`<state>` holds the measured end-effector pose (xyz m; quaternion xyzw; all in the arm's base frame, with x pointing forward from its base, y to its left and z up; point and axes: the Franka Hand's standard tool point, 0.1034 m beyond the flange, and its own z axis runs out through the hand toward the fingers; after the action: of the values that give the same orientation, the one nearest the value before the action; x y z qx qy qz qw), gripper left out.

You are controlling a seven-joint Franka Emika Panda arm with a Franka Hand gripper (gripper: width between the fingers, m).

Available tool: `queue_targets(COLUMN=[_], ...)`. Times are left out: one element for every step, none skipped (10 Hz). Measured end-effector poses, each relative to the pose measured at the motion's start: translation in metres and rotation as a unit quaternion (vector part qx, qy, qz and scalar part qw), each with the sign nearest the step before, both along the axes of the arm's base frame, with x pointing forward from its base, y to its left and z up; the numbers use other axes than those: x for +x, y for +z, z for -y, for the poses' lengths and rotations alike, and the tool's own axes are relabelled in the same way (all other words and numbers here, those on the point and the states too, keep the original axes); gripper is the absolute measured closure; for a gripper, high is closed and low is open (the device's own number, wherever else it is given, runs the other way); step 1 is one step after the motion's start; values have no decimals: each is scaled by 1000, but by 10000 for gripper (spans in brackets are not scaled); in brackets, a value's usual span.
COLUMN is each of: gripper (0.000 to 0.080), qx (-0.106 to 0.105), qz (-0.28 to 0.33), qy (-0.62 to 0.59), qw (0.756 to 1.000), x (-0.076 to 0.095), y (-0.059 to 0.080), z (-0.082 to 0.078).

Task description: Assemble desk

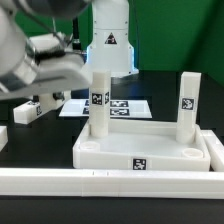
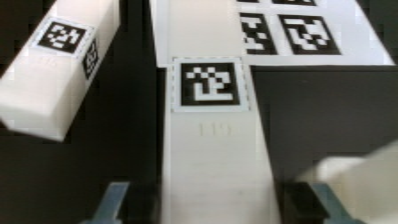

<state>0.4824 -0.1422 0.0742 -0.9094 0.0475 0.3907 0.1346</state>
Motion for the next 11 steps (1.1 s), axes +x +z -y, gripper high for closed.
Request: queue_targets(gripper=[510,510,510,510,510,510,510,509,509,509,509], qx=[-2,-3,-5,-5,-12,-20,-24,-35,-44,-52,-67], qz=[12,11,15,18,45,80,99,133,162,184,233], qy=[8,6,5,6,7,9,11,13,15,14,7], qw=[1000,1000,1000,1000,999,997,995,990,986,982,970], x=[9,6,7,9,21,35,44,59,68,71,76], y=[9,5,3,4,11,26,36,42,46,45,45], z=[-3,-2,-1,-1,-1,-1,-1,1,2,4,8])
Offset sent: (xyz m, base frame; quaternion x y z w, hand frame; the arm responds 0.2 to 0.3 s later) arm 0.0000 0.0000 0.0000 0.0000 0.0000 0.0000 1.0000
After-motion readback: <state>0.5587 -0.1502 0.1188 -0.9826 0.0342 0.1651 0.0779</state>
